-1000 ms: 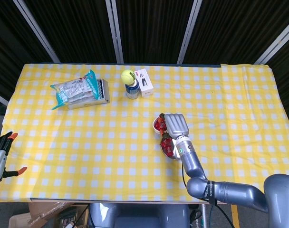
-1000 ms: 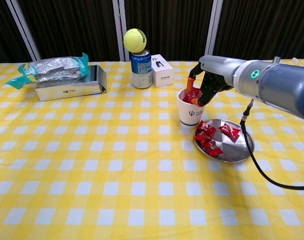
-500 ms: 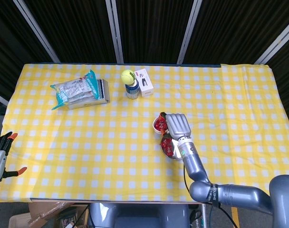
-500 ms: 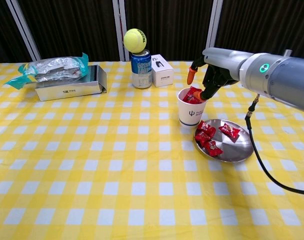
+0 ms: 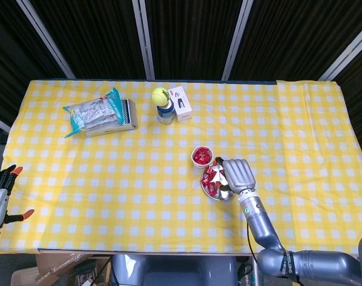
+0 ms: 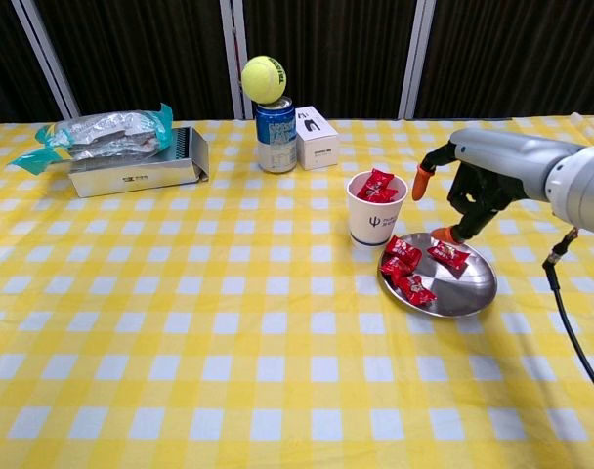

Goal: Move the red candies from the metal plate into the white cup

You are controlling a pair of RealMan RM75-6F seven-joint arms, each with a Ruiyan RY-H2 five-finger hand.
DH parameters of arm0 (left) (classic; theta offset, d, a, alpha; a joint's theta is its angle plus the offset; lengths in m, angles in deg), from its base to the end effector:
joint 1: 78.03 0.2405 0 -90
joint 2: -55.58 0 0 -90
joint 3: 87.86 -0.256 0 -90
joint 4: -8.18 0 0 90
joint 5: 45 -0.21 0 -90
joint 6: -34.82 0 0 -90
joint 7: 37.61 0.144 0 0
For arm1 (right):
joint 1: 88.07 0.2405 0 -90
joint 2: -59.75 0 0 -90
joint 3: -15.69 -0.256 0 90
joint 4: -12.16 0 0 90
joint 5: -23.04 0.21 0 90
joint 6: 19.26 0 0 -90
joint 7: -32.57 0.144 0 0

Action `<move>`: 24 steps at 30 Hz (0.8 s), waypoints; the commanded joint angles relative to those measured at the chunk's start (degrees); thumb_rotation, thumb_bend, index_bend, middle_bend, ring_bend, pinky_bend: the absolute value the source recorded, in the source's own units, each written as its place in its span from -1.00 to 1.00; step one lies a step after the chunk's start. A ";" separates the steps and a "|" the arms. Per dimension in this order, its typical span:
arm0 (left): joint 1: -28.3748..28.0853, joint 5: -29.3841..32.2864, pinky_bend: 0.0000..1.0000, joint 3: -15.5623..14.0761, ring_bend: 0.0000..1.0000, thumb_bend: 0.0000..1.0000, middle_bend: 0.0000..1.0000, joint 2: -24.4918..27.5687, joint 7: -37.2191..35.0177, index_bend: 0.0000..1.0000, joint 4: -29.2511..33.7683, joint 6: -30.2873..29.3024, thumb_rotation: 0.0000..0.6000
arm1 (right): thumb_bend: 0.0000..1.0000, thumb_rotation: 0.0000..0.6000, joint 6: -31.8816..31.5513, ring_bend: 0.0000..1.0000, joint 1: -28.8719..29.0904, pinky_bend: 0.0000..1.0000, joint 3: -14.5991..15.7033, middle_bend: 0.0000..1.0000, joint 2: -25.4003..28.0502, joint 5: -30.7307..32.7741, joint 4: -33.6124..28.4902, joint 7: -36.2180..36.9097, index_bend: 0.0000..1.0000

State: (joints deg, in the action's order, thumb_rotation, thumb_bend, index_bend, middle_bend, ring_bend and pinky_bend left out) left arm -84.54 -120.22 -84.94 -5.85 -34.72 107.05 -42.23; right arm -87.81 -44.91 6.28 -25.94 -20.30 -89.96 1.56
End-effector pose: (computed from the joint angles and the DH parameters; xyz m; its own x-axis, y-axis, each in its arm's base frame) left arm -0.3178 0.1852 0.1533 0.3436 0.1420 0.9283 0.9224 0.1347 -0.3620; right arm -0.1365 -0.3146 0.0050 0.3243 -0.3129 0.8927 -0.9451 -0.1472 0.2917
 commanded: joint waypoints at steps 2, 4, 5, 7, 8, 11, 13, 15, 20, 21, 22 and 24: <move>0.21 -0.79 -1.00 -0.25 -1.00 -0.90 -1.00 -0.02 -0.05 -1.00 -0.12 -0.57 1.00 | -0.43 1.00 -0.15 0.82 -1.67 1.00 2.03 0.75 -0.97 -1.61 1.17 1.07 -0.27; 0.24 -0.96 -1.00 -0.28 -1.00 -0.90 -1.00 -0.11 0.01 -1.00 -0.21 -0.70 1.00 | -0.46 1.00 0.06 0.82 -2.20 1.00 2.70 0.75 -1.53 -2.36 1.78 1.44 -0.27; 0.20 -0.85 -1.00 -0.26 -1.00 -0.90 -1.00 -0.15 0.02 -1.00 -0.28 -0.57 1.00 | -0.46 1.00 0.74 0.82 -2.45 1.00 3.56 0.75 -2.18 -2.83 2.69 1.49 -0.27; 0.19 -0.84 -1.00 -0.24 -1.00 -0.90 -1.00 -0.16 0.03 -1.00 -0.32 -0.58 1.00 | -0.46 1.00 1.23 0.82 -2.67 1.00 3.82 0.75 -2.85 -3.33 3.82 1.72 -0.26; 0.21 -0.85 -1.00 -0.25 -1.00 -0.90 -1.00 -0.16 0.01 -1.00 -0.33 -0.60 1.00 | -0.46 1.00 1.47 0.82 -2.73 1.00 3.88 0.75 -3.01 -3.40 4.11 1.80 -0.26; 0.25 -0.80 -1.00 -0.24 -1.00 -0.90 -1.00 -0.15 -0.01 -1.00 -0.39 -0.63 1.00 | -0.47 1.00 2.72 0.82 -3.02 1.00 4.04 0.75 -3.88 -3.64 5.76 2.34 -0.27; 0.23 -0.73 -1.00 -0.23 -1.00 -0.90 -1.00 -0.15 0.01 -1.00 -0.42 -0.56 1.00 | -0.46 1.00 3.16 0.82 -3.15 1.00 3.93 0.75 -4.32 -3.80 6.56 2.59 -0.27; 0.22 -0.63 -1.00 -0.22 -1.00 -0.90 -1.00 -0.15 0.06 -1.00 -0.42 -0.49 1.00 | -0.46 1.00 3.72 0.82 -3.23 1.00 3.71 0.75 -4.80 -3.79 7.40 2.78 -0.27; 0.18 -0.45 -1.00 -0.16 -1.00 -0.90 -1.00 -0.18 0.16 -1.00 -0.39 -0.40 1.00 | -0.47 1.00 4.57 0.82 -3.27 1.00 3.10 0.75 -5.46 -3.76 8.44 2.98 -0.26; 0.17 -0.41 -1.00 -0.15 -1.00 -0.90 -1.00 -0.19 0.18 -1.00 -0.39 -0.37 1.00 | -0.47 1.00 4.70 0.82 -3.27 1.00 3.03 0.75 -5.51 -3.72 8.56 2.98 -0.26; 0.16 -0.36 -1.00 -0.14 -1.00 -0.90 -1.00 -0.19 0.19 -1.00 -0.38 -0.34 1.00 | -0.47 1.00 4.91 0.82 -3.26 1.00 2.91 0.75 -5.60 -3.68 8.75 2.98 -0.26; 0.14 -0.24 -1.00 -0.10 -1.00 -0.90 -1.00 -0.19 0.21 -1.00 -0.35 -0.28 1.00 | -0.47 1.00 5.43 0.82 -3.24 1.00 2.69 0.75 -5.83 -3.52 9.21 3.02 -0.26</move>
State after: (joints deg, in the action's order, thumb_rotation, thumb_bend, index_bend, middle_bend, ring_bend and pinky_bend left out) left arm -84.39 -120.46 -85.05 -6.04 -34.51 106.70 -42.52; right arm -82.53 -48.16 9.06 -31.67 -23.90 -80.90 4.56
